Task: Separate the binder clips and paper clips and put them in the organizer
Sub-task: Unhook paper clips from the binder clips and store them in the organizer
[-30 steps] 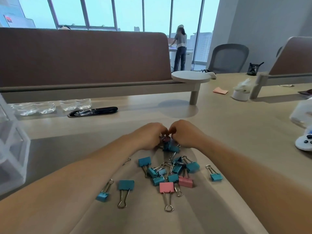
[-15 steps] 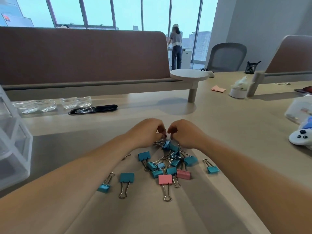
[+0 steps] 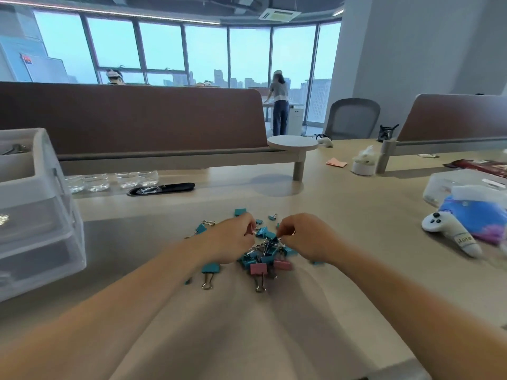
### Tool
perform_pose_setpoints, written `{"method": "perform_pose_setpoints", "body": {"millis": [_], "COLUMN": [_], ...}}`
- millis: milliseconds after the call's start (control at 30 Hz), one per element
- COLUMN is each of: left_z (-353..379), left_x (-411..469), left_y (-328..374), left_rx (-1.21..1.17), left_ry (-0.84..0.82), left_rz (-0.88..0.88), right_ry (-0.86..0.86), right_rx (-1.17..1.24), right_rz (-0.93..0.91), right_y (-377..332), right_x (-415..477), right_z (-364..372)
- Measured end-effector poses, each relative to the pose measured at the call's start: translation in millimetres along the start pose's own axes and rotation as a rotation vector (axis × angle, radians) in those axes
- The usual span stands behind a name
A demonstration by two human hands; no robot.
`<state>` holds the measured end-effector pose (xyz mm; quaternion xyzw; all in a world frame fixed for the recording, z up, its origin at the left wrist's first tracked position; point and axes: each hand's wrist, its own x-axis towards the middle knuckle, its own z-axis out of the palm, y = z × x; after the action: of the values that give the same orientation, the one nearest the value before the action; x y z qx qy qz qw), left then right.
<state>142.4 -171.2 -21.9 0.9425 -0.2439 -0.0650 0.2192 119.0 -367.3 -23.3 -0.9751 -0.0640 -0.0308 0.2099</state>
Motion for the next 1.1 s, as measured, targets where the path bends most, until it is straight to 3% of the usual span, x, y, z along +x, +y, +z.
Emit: {"method": "perform_pose_setpoints", "body": {"millis": [333, 567, 1100], "left_z": [28.4, 32.2, 34.3], "left_x": [-26.9, -28.0, -45.9], "left_y": [18.4, 23.9, 25.3], "left_rx": [0.266, 0.289, 0.217], "left_ry": [-0.004, -0.037, 0.046], "left_rz": [0.021, -0.013, 0.044], "right_ry": [-0.073, -0.082, -0.166], "right_rx": [-0.296, -0.379, -0.151], "right_rz": [-0.017, -0.042, -0.019], "right_y": [-12.8, -11.5, -22.2], "right_x": [-36.0, -34.7, -43.2], "right_z": [23.8, 30.3, 29.2]}}
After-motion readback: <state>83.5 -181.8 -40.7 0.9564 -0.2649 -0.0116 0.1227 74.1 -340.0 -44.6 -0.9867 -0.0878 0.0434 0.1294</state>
